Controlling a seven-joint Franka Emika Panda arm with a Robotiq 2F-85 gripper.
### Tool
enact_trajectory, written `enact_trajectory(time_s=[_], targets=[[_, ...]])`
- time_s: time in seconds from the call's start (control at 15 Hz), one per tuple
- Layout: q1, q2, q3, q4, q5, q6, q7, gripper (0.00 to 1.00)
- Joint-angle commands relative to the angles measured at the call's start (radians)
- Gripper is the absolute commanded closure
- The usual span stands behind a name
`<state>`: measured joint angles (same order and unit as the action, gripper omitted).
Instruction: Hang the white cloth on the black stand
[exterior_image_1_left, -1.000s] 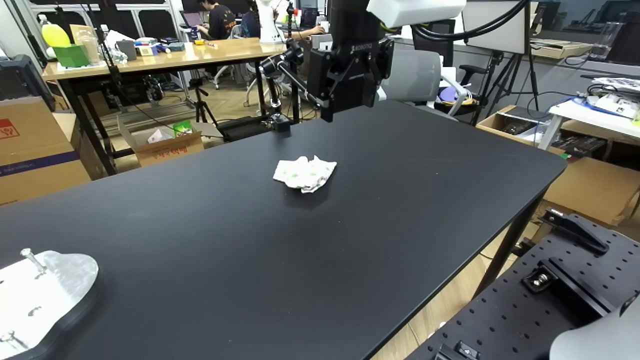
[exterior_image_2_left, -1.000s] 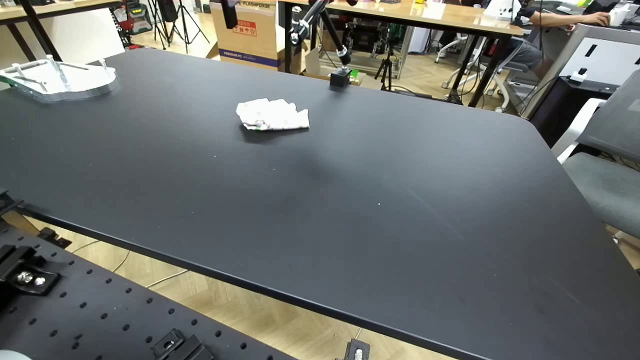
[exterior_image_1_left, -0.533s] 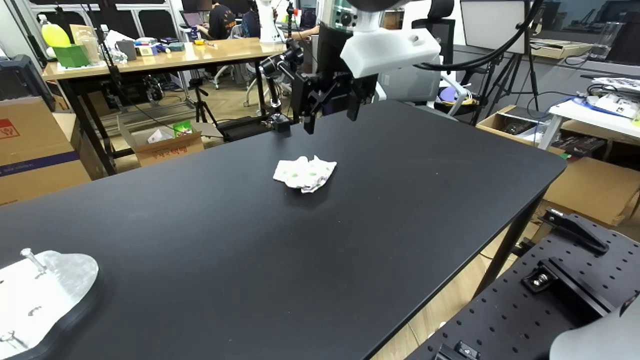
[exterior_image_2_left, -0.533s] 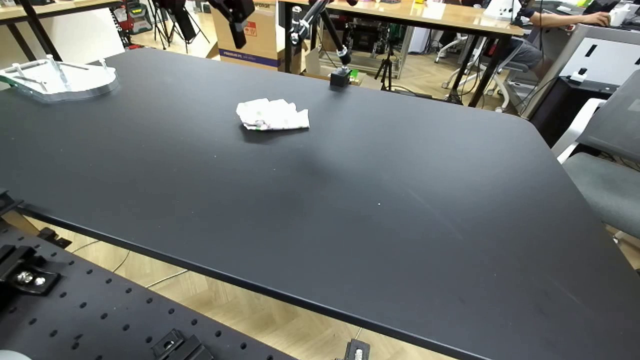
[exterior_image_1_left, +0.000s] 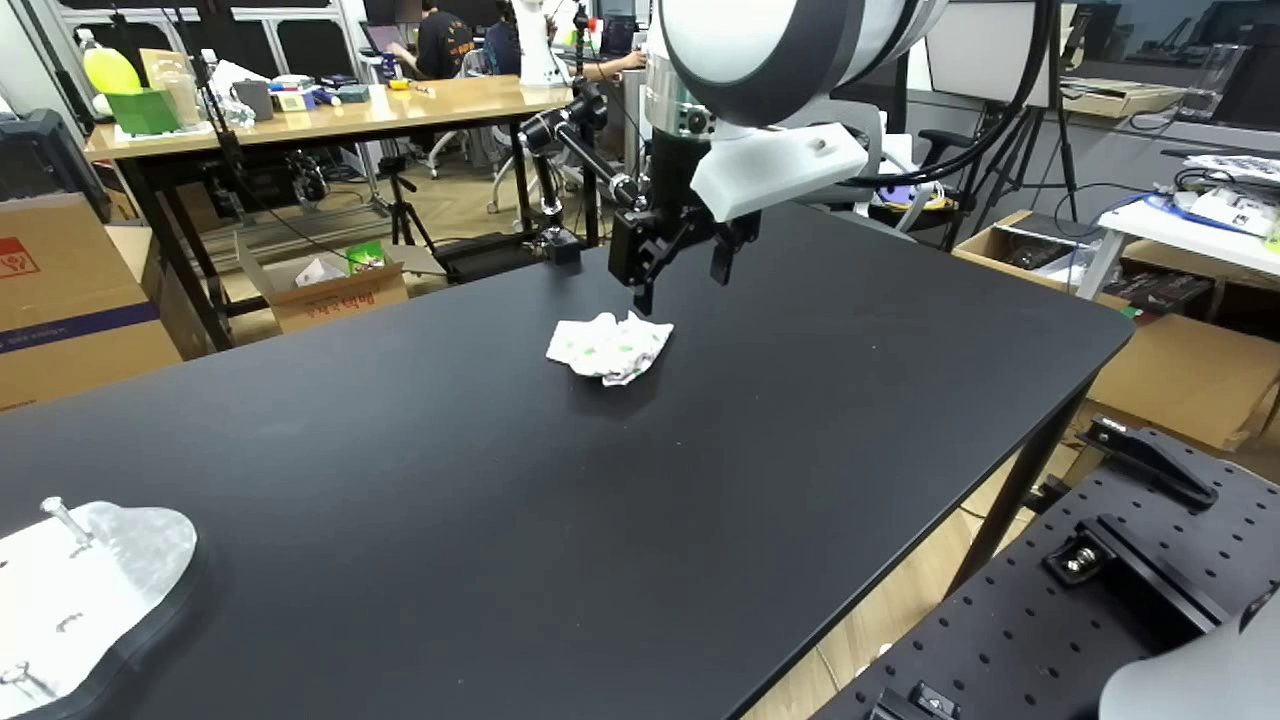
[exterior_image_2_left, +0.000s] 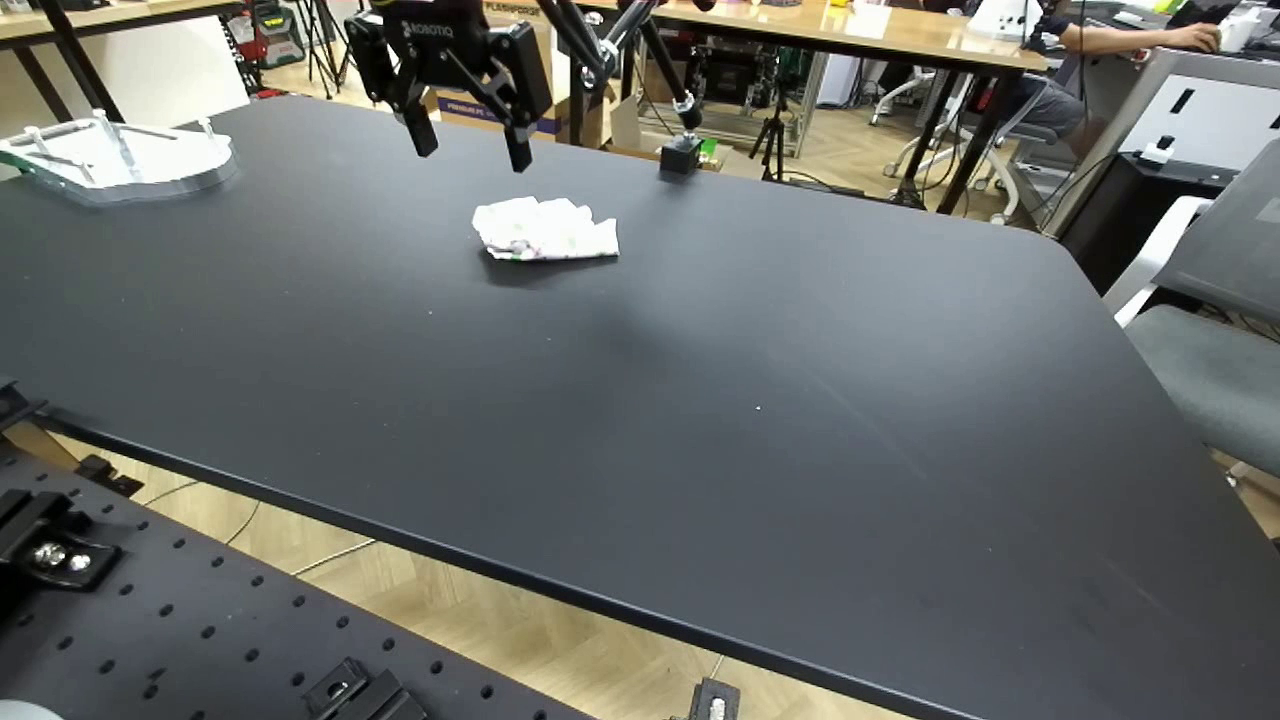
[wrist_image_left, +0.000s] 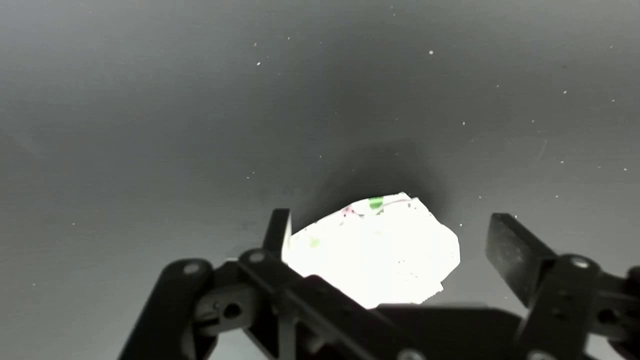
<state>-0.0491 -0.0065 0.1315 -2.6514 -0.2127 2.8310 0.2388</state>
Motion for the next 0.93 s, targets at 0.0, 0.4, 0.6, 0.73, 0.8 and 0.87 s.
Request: enact_trajectory(time_s=[0.0,0.4,0.6,0.73,0.8,0.87], targets=[[0.031,0.007,-0.035,0.009,-0.029,-0.008,0.014,0.0],[0.026,0.107,-0.061,0.082,-0.271,0.071,0.196,0.0],[0.049,0.156,-0.083,0.134,-0.402,0.098,0.315,0.0],[0.068,0.189,-0.092,0.164,-0.452,0.108,0.381,0.0],[0.081,0.205,-0.099,0.178,-0.479,0.106,0.414,0.0],[0.094,0.225,-0.104,0.192,-0.49,0.106,0.449,0.0]])
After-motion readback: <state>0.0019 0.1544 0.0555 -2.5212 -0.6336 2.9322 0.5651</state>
